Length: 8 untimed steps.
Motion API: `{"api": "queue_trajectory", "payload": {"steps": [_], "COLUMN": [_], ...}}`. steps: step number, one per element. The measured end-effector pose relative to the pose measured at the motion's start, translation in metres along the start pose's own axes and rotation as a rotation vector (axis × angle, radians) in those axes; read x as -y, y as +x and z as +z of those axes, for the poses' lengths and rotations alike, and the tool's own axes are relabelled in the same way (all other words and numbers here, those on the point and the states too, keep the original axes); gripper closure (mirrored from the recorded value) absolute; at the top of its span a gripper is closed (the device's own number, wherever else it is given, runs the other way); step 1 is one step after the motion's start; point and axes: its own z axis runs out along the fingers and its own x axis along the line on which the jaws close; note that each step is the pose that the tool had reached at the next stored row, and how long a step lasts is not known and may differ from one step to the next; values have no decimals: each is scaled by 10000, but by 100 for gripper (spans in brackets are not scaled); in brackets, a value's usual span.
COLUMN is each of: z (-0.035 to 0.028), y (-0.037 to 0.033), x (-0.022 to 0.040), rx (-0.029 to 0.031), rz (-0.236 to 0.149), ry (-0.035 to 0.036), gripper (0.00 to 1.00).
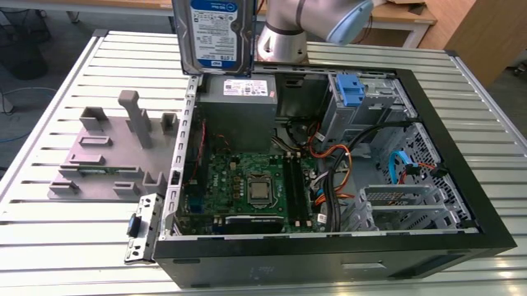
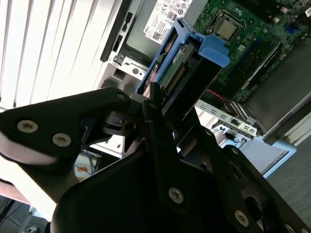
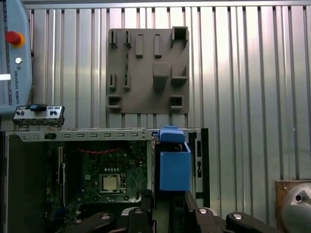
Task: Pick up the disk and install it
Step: 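Pick up the disk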
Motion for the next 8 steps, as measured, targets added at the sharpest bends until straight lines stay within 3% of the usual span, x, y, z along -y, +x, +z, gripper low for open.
{"api": "queue_trajectory", "payload": {"steps": [8], "z": [6], "y": [-5], "x": [166], "rx": [0], "rz": [0], "ry": [-3], "gripper": [65]}}
